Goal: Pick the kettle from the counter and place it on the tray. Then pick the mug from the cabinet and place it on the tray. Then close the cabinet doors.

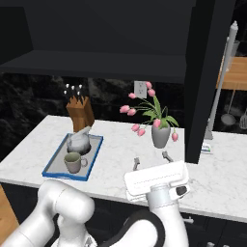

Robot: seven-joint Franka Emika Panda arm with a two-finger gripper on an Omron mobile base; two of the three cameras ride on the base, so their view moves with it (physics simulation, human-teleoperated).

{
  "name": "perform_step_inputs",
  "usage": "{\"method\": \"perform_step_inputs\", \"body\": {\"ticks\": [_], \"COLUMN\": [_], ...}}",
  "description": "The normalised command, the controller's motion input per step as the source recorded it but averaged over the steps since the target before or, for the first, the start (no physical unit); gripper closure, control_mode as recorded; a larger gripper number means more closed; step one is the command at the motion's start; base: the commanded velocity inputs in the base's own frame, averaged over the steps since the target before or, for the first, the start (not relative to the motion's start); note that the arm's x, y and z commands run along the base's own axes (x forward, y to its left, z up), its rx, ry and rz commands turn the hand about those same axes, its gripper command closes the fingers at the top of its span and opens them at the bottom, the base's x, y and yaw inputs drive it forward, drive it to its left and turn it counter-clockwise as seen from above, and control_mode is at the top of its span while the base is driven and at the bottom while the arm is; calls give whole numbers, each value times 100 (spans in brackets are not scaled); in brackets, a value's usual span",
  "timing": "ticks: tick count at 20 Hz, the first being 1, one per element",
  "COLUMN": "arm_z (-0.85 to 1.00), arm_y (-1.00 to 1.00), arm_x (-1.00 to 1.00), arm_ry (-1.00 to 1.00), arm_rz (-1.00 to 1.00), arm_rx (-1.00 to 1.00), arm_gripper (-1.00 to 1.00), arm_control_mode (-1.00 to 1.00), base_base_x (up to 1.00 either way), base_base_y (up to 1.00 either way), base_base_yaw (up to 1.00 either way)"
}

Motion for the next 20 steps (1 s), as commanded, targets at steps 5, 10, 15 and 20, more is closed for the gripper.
{"method": "perform_step_inputs", "body": {"ticks": [5, 10, 15, 20], "arm_z": [-2, 0, -2, -7], "arm_y": [0, -21, -27, -34], "arm_x": [8, 2, 5, 2], "arm_ry": [0, 0, 0, 0], "arm_rz": [0, 0, 0, -1], "arm_rx": [0, 1, 1, 2], "arm_gripper": [-100, -100, -100, -100], "arm_control_mode": [-100, -100, -100, -100], "base_base_x": [0, 0, 0, 0], "base_base_y": [0, 0, 0, 0], "base_base_yaw": [0, 0, 0, 0]}}
